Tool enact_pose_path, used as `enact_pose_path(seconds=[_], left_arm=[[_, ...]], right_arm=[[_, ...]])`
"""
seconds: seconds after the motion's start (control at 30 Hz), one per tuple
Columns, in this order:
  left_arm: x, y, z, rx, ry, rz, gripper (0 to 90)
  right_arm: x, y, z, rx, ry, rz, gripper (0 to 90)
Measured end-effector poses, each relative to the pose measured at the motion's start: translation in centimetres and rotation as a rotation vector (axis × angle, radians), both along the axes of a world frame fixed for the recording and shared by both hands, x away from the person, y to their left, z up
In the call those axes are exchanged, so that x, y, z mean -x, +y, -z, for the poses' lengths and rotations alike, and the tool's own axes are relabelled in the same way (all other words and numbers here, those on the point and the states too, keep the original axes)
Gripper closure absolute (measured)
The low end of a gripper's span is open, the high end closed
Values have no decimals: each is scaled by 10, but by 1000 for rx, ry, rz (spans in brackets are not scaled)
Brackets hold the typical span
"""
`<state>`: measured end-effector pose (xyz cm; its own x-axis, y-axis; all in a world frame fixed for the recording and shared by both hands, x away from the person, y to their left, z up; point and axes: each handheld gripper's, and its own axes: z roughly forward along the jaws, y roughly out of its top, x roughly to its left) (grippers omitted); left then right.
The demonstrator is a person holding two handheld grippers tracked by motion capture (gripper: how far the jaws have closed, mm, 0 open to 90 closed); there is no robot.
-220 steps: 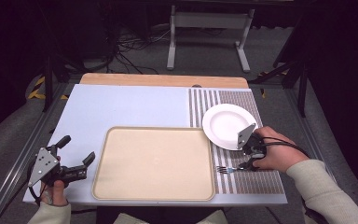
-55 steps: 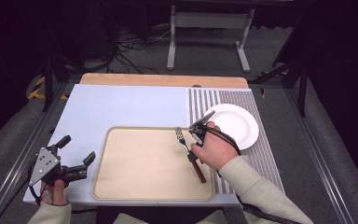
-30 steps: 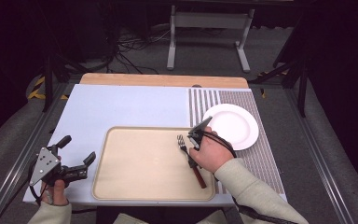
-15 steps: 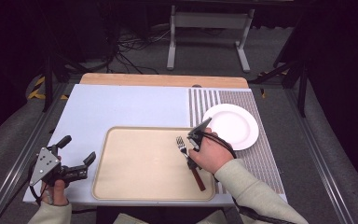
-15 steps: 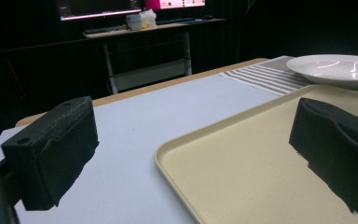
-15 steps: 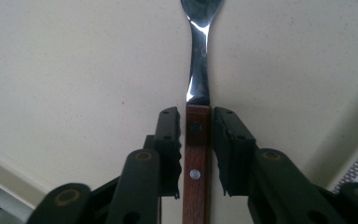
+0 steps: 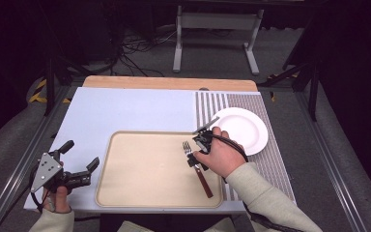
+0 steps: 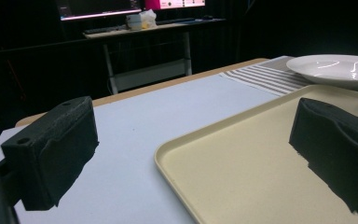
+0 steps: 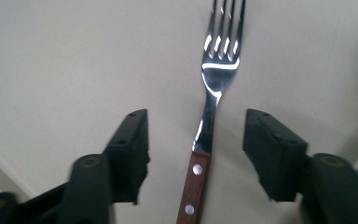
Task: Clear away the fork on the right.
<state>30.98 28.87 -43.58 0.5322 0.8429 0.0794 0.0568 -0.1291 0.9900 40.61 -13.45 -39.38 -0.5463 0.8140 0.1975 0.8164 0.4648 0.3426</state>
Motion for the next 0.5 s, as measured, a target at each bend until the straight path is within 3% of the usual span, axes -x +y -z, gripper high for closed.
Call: enact_pose_path(seconds=[0.07, 0.13, 0.2, 0.33, 0.5], left_arm=[[0, 0, 0, 0, 0, 0, 15], [0, 0, 0, 2, -1, -1, 16], [0, 0, 0, 1, 0, 0, 15], [0, 0, 0, 1, 1, 0, 15], [0, 0, 1, 0, 1, -1, 15]], right_arm=[[-2, 1, -1, -36, -75, -67, 221], [-5, 2, -3, -56, -144, -127, 181], [-5, 2, -4, -63, -158, -140, 180], [-10, 4, -8, -87, -217, -221, 194], [-18, 7, -10, -122, -351, -356, 311]])
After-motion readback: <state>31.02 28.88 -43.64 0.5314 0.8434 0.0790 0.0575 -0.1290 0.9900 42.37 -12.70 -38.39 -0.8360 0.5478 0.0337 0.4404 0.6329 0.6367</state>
